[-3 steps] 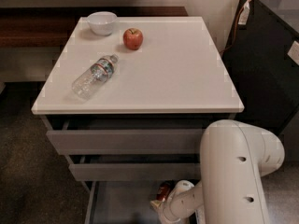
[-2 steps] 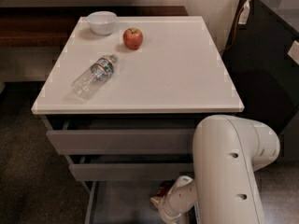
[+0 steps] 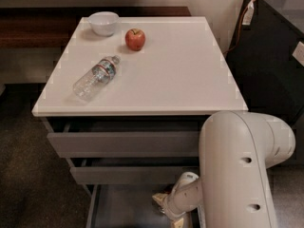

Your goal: Pick coke can from bottom drawer and place on counter

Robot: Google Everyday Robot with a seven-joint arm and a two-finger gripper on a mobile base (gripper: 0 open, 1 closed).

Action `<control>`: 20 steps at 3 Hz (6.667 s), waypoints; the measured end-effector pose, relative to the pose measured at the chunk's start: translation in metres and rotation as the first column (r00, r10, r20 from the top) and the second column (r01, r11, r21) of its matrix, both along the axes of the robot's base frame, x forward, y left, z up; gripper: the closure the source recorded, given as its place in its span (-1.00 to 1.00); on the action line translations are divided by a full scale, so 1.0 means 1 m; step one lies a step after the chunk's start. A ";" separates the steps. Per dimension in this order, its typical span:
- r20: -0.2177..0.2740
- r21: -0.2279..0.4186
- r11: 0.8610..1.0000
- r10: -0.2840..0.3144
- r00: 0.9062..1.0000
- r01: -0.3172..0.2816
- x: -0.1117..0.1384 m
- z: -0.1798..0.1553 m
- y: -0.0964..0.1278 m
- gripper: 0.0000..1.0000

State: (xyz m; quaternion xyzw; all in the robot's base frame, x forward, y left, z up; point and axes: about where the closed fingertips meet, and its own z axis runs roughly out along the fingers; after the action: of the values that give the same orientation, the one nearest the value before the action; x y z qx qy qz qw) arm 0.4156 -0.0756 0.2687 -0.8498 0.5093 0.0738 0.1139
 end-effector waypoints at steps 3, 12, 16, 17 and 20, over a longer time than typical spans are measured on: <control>0.184 -0.151 0.937 0.340 0.922 -0.315 0.024 0.036 -0.001 -1.00; 0.228 -0.241 0.795 0.603 0.764 -0.556 0.085 -0.067 -0.006 -1.00; 0.186 -0.307 0.750 0.651 0.736 -0.586 0.093 -0.106 -0.005 -1.00; 0.185 -0.323 0.742 0.658 0.730 -0.587 0.092 -0.110 -0.006 -1.00; 0.186 -0.359 0.720 0.678 0.711 -0.593 0.094 -0.128 -0.013 -0.57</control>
Offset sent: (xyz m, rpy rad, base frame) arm 0.0150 0.0106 0.0363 -0.1619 -0.2721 0.4440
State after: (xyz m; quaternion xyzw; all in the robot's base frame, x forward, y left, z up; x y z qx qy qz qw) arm 0.5093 -0.0884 0.1407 -0.9813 0.1632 -0.0941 0.0399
